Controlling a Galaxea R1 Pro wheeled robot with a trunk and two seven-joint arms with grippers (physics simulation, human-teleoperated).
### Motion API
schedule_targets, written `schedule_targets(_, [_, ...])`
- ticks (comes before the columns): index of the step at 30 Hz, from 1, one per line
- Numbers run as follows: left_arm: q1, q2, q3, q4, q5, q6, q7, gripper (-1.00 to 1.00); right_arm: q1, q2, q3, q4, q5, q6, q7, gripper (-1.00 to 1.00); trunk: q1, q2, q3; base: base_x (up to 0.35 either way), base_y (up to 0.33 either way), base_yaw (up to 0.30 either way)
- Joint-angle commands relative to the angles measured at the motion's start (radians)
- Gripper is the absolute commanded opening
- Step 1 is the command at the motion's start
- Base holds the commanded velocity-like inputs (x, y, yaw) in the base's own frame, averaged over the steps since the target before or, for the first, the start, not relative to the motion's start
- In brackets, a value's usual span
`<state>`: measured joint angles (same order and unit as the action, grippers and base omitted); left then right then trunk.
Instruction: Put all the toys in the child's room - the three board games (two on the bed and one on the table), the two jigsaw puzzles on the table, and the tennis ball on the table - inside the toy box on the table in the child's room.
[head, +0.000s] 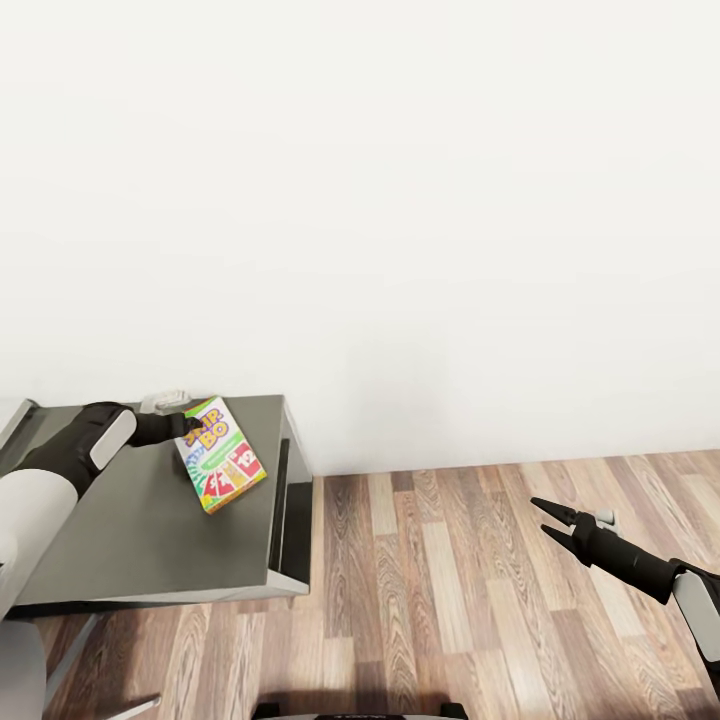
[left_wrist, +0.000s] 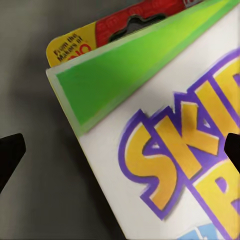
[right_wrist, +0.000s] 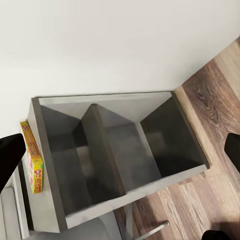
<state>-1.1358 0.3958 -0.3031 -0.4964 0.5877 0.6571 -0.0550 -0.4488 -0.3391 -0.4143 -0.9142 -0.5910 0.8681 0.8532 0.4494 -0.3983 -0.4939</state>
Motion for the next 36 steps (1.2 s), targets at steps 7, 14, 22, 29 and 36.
schedule_targets(7, [-0.001, 0.005, -0.004, 0.004, -0.003, 0.001, -0.009, 1.0, -0.001, -0.001, -0.002, 0.0, 0.0, 0.005, 0.003, 1.0, 0.001, -0.002, -0.001, 0.009, 0.0, 0.0])
schedule_targets(14, [-0.001, 0.02, 0.0, 0.007, -0.001, 0.001, -0.01, 1.0, -0.001, 0.0, -0.002, 0.0, 0.0, 0.005, 0.003, 1.0, 0.001, -0.002, -0.001, 0.001, 0.0, 0.0])
schedule_targets(22, [-0.001, 0.026, 0.0, 0.007, -0.003, -0.036, -0.162, 1.0, -0.001, 0.0, -0.001, 0.0, 0.0, 0.005, 0.003, 1.0, 0.001, -0.002, -0.001, 0.009, -0.008, 0.0])
schedule_targets(29, [-0.001, 0.025, -0.006, 0.009, -0.002, -0.057, -0.185, 1.0, -0.001, 0.0, -0.001, 0.0, 0.0, 0.005, 0.003, 1.0, 0.001, -0.002, -0.001, 0.001, -0.001, 0.0])
schedule_targets(36, [-0.001, 0.025, -0.007, 0.009, -0.003, -0.06, -0.188, 1.0, -0.001, 0.0, -0.001, 0.0, 0.0, 0.005, 0.003, 1.0, 0.001, -0.002, -0.001, 0.0, -0.001, 0.0])
